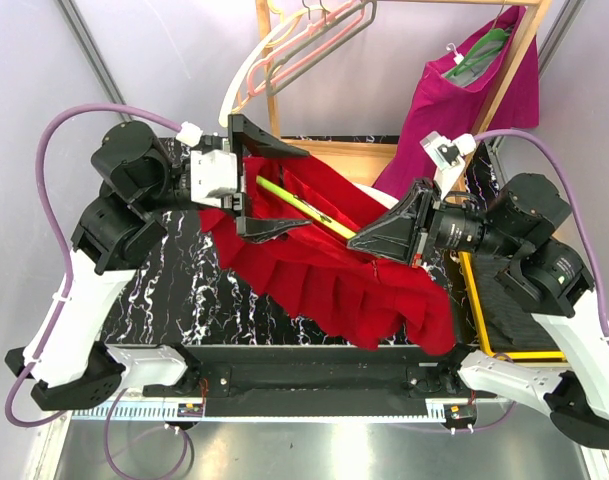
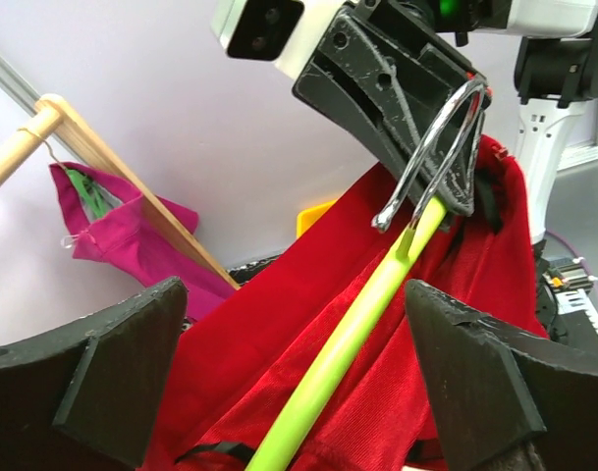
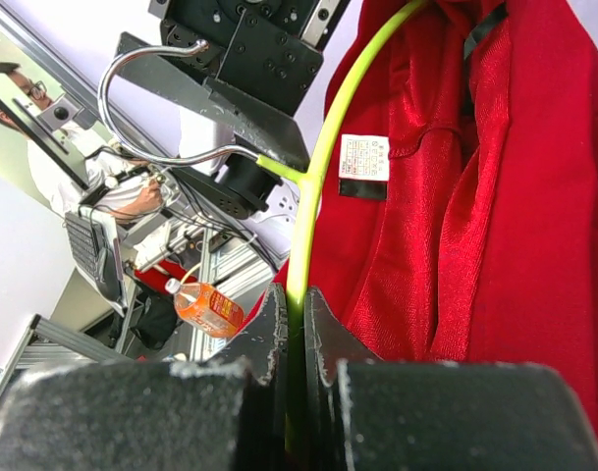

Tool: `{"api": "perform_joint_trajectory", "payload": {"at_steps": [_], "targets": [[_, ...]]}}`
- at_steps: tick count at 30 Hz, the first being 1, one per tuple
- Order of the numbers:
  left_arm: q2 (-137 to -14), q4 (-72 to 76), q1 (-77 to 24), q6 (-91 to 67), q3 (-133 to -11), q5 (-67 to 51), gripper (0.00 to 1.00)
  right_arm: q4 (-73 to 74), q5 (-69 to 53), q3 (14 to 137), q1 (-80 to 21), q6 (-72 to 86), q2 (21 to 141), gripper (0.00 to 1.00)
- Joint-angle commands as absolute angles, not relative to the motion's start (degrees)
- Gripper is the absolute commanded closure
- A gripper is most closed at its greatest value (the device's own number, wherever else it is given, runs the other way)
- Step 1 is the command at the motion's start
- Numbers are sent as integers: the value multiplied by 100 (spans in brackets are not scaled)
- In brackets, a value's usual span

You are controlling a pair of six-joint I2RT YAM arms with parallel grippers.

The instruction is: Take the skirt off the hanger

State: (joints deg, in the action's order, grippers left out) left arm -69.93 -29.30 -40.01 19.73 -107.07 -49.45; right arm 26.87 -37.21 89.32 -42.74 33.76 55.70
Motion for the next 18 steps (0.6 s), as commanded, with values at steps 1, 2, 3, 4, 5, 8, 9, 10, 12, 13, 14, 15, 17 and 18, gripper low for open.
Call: {"api": "perform_joint_trajectory", "payload": {"at_steps": [1,2,3,4,5,8,9,10,12,13,14,15,17,18], "targets": [[-6952,-2918,-4025,1785,-10600,-5053,1,1810,-3832,9149,-4307,3305,5546,100],[-6961,-2996,-4034,1767,-10600,-5089,1,1811,-3841,9158,-4298,3313,5546,100],[-6978,-3032,-4034,1697,-10574,-5106,1,1802,-3841,9167,-4298,3305,5563,100],[-6970,-3058,-4034,1670,-10556,-5159,1,1810,-3832,9202,-4298,3305,5581,100],[-6970,-3111,-4034,1644,-10503,-5177,1,1802,-3849,9220,-4298,3287,5607,100],[-6961,-3251,-4034,1582,-10398,-5256,1,1802,-3893,9334,-4298,3252,5686,100],[-6970,-3295,-4034,1556,-10389,-5334,1,1810,-3902,9377,-4307,3252,5721,100],[-6970,-3348,-4034,1556,-10371,-5370,1,1819,-3902,9395,-4298,3243,5739,100],[-6996,-3532,-4052,1547,-10362,-5466,6,1863,-3911,9448,-4298,3182,5765,100],[-7005,-3603,-4060,1582,-10362,-5502,17,1889,-3902,9500,-4298,3156,5783,100],[-7005,-3751,-4069,1617,-10371,-5545,22,1890,-3902,9518,-4298,3129,5801,100],[-7022,-3796,-4078,1687,-10380,-5572,29,1898,-3911,9536,-4298,3120,5827,100],[-7040,-3893,-4087,1723,-10450,-5590,49,1898,-3929,9580,-4298,3120,5853,100],[-7084,-3928,-4096,1731,-10485,-5590,61,1898,-3946,9597,-4298,3120,5888,100]]}}
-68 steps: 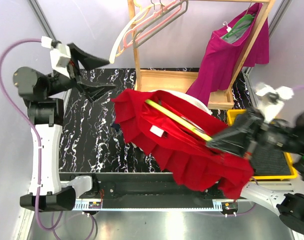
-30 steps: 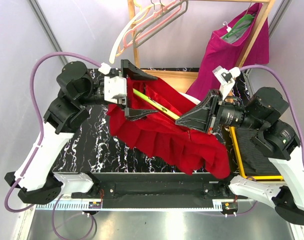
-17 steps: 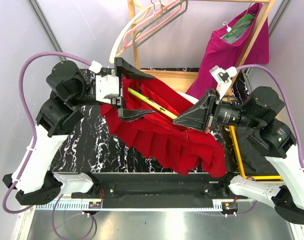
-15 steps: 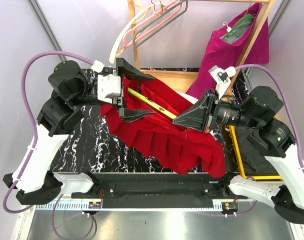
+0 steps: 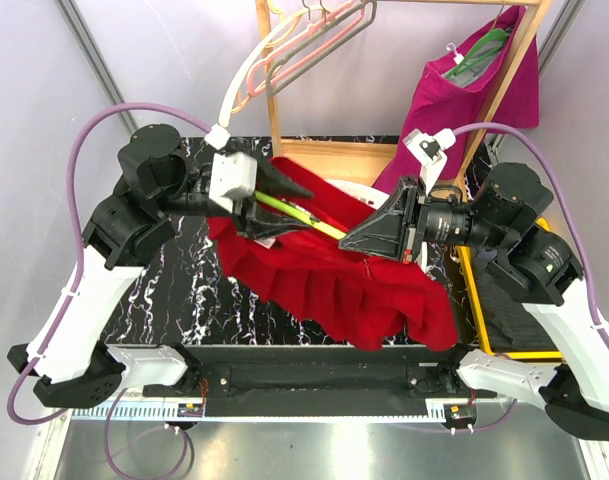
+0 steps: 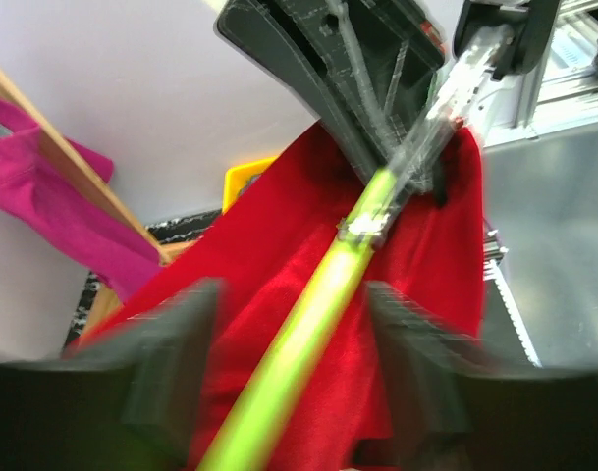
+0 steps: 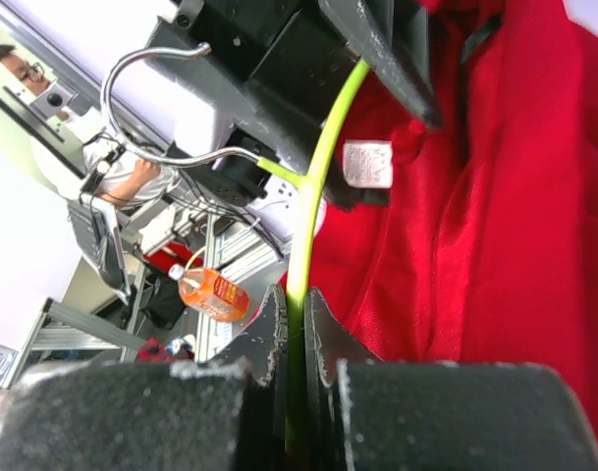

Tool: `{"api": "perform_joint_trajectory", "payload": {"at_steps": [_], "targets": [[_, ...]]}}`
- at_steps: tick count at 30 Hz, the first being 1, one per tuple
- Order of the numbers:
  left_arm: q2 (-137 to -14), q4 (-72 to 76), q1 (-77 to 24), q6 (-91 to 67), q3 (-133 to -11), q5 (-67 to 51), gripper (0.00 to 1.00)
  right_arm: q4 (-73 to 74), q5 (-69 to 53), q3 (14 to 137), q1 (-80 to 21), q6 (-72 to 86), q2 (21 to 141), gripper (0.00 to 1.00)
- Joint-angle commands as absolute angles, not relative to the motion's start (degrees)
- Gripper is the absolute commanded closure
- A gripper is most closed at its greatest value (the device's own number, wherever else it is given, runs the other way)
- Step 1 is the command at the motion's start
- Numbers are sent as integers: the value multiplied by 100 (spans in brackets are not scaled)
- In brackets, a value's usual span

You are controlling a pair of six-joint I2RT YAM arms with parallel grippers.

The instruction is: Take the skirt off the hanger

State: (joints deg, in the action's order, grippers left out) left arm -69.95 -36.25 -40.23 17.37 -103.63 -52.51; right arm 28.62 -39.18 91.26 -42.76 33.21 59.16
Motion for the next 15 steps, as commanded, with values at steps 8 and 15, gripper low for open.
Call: {"api": "perform_joint_trajectory", "payload": {"at_steps": [8,15], "targets": [[-7356,-4069,-4201,1740,-10933,-5554,97,1855,-3807,9633,-4298,3059,6082,100],[-7235,-4262,-4298,2063,-10706,-5092,100,2152,-2824,10378,-4298,2506,6513,38]]}}
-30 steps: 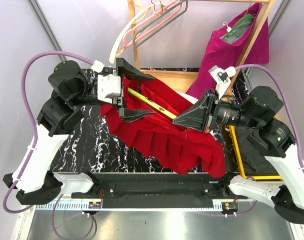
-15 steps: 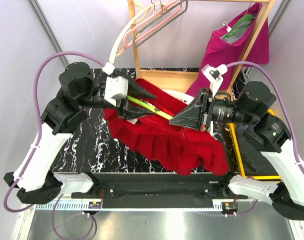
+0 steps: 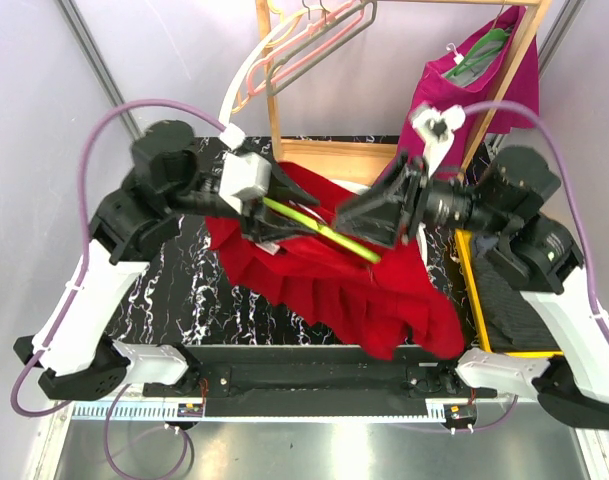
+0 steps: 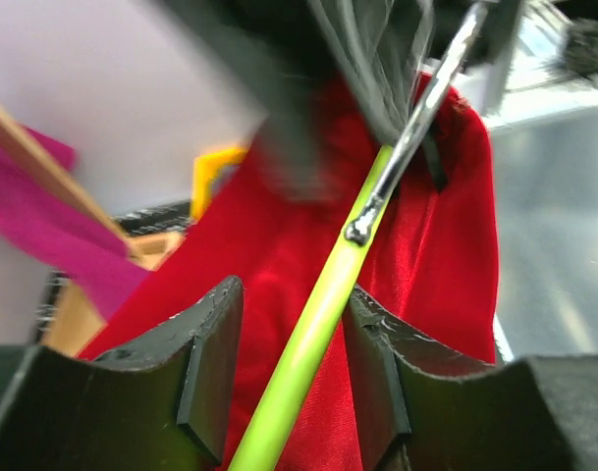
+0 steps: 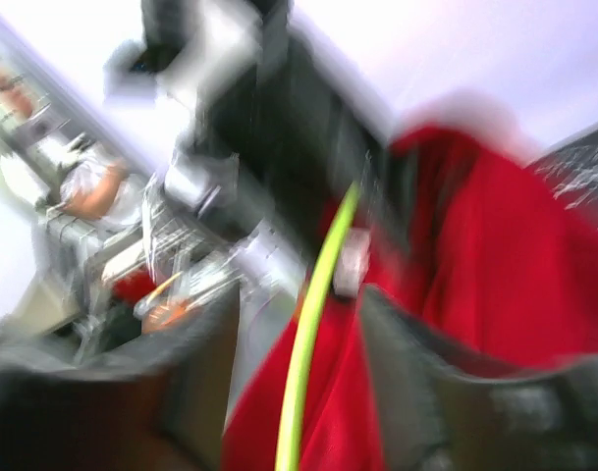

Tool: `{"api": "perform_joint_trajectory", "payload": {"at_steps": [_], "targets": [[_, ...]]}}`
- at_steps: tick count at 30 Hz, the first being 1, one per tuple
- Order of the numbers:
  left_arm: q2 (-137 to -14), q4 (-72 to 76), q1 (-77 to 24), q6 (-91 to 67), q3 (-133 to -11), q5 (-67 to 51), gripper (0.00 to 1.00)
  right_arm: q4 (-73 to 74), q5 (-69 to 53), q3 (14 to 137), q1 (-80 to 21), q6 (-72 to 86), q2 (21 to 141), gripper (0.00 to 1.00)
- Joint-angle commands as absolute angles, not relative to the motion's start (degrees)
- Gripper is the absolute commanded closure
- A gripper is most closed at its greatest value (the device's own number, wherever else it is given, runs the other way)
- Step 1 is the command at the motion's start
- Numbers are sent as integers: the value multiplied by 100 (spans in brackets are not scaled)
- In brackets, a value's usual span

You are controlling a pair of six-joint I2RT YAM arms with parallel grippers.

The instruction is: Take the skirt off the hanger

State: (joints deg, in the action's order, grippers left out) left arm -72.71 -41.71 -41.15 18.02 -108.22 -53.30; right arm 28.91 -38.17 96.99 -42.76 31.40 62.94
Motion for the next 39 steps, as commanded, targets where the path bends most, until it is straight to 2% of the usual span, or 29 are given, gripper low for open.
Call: {"api": "perform_joint_trajectory", "payload": {"at_steps": [1,2,3,4,9,13,16,21,26,29,39], "targets": [[-7155,-4393,-4289,2231,-10635,-4906,100,2240,-2534,10441,-4298,2392,6460,29],[-7059,-4438,-4289,2363,-10452,-4695,100,2372,-1992,10476,-4298,2156,6399,9],[-6884,-4473,-4289,2599,-10337,-4267,100,2417,-1734,10485,-4298,2040,6242,2],[-6804,-4500,-4289,2671,-10136,-4063,100,2469,-1488,10485,-4298,1935,6153,0],[-6679,-4404,-4280,2839,-10045,-2563,100,2883,-63,10145,-4298,1819,5591,0],[-7101,-4359,-4123,2865,-11219,-1873,100,3049,210,9081,-4298,2205,5011,0],[-7330,-4403,-4043,2944,-11819,-1820,100,3129,290,8246,-4298,2617,4528,0],[-7234,-4421,-4043,3041,-11856,-1846,100,3129,579,7270,-4298,3032,3912,0],[-7181,-4465,-4043,2892,-12269,-1994,100,3059,1625,6330,-4306,2831,3201,0],[-7181,-4570,-4043,2804,-12515,-2074,100,2962,2056,5952,-4298,2471,3042,0],[-7260,-4649,-4043,2523,-13263,-2179,100,2550,2109,4825,-4298,2294,3059,0]]}}
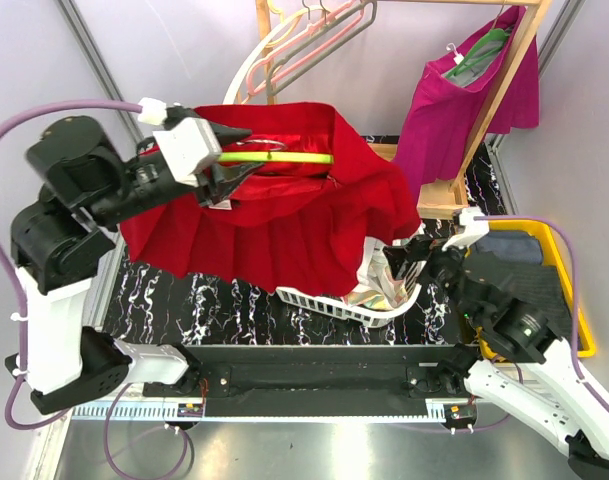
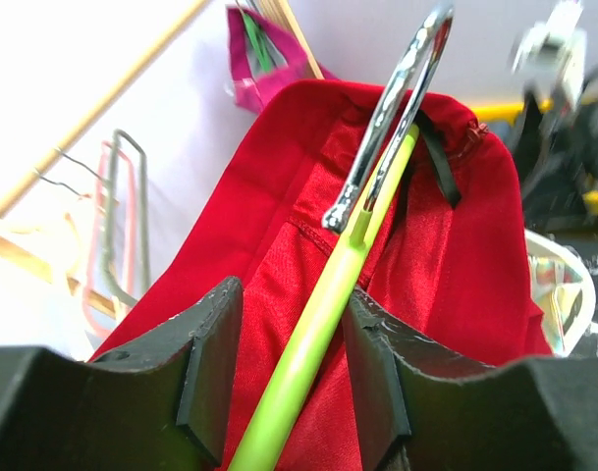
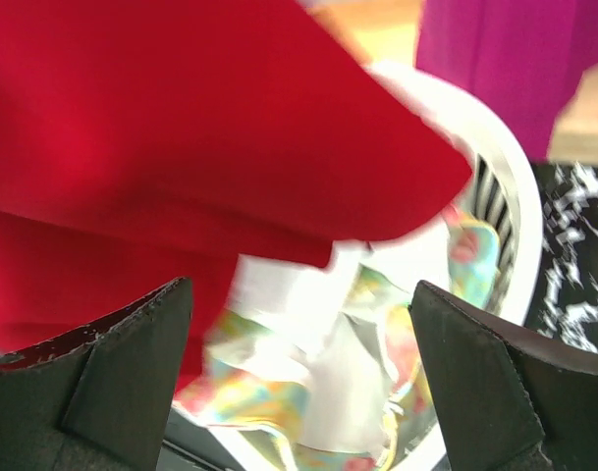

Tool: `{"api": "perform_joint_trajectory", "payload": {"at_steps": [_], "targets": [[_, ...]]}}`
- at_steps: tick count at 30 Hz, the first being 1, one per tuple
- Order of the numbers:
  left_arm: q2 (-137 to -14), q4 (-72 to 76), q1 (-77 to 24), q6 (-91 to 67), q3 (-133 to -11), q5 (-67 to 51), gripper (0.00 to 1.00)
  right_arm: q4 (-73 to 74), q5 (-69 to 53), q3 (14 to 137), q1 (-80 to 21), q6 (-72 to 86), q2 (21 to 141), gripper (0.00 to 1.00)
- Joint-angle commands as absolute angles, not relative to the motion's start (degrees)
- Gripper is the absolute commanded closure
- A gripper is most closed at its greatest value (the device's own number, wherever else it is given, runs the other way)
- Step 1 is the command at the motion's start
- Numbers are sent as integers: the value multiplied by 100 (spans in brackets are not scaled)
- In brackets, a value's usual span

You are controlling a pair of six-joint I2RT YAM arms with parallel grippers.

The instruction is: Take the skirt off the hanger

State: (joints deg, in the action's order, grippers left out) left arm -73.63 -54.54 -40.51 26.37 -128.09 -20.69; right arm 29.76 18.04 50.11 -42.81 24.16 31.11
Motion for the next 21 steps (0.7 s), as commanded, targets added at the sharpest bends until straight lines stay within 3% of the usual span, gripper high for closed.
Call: {"api": "perform_joint_trajectory", "payload": {"at_steps": [1,13,21], "targets": [[-7242,-4649,-4043,2505,-13263,-2206,100,2384,2153,4790,-4298,2242,2989,0],[-7093,-4711,-4043,2293,-13114,-2329,100,1380,2268,5727,-4298,1177,3480,4],[-6864,-4351,-4052,2461,-11787,-1882,100,460,547,6899,-4289,2354,3787,6]]}}
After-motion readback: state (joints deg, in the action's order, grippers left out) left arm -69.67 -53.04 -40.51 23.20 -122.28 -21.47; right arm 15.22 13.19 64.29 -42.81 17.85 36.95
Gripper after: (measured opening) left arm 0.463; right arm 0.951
